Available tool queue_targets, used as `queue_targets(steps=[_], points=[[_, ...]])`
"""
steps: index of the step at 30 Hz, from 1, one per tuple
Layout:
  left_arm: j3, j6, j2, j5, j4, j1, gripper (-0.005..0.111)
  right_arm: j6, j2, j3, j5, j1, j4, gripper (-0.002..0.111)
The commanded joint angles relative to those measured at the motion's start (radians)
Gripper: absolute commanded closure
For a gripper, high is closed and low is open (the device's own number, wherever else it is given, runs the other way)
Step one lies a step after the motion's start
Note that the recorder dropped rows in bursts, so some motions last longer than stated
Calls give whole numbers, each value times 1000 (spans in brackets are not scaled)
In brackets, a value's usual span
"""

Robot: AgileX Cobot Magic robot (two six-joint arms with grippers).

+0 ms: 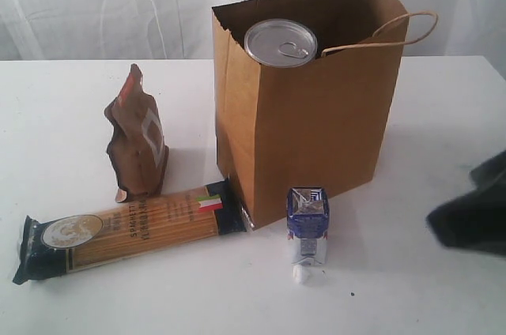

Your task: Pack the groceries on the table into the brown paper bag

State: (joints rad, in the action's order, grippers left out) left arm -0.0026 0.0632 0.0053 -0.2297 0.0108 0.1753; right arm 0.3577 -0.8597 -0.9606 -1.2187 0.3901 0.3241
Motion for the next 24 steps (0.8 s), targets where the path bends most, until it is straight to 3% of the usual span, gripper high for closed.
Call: queue_targets(steps=[1,7,15,19,24], points=[[3,-2,-5,-3,2,-4,107,24,-97,161,92,-1,80,51],[3,-2,-5,-3,2,-4,107,34,-250,318,314,-1,166,51],[3,-2,-5,-3,2,-4,107,45,-435,319,466,87,218,54],[3,-2,-5,-3,2,-4,107,-48,-517,294,541,161,102,54],[3,-2,-5,-3,2,-4,107,-329,-613,226,601,235,-168,54]])
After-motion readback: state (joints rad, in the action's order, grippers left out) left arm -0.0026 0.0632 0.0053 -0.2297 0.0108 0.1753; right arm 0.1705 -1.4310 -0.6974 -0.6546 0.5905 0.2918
